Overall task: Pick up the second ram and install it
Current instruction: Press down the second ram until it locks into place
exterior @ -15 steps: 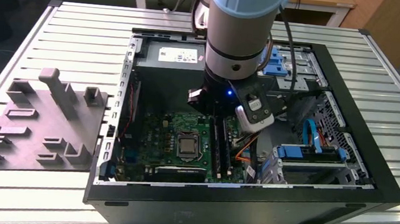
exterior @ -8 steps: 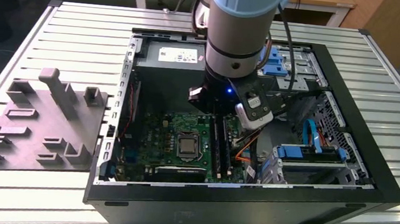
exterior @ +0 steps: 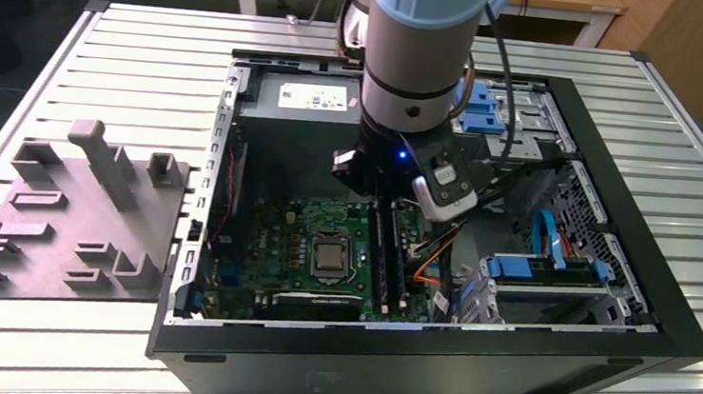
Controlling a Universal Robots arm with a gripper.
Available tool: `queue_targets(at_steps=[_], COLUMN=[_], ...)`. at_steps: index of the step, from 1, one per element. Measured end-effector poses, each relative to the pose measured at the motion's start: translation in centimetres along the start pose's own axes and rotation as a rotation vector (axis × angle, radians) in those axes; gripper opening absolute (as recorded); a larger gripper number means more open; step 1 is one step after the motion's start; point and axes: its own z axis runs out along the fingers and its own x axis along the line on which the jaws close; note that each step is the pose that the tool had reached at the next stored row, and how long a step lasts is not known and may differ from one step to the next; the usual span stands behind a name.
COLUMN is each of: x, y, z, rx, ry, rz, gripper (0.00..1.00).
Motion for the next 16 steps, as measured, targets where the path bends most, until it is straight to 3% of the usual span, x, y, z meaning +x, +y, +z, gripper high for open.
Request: queue_targets(at_steps=[16], x=[0.08], y=[0.65], z=[0.85], rx=[-0.0001], ry=[-0.0001], rz=[0.000], gripper=[0.10])
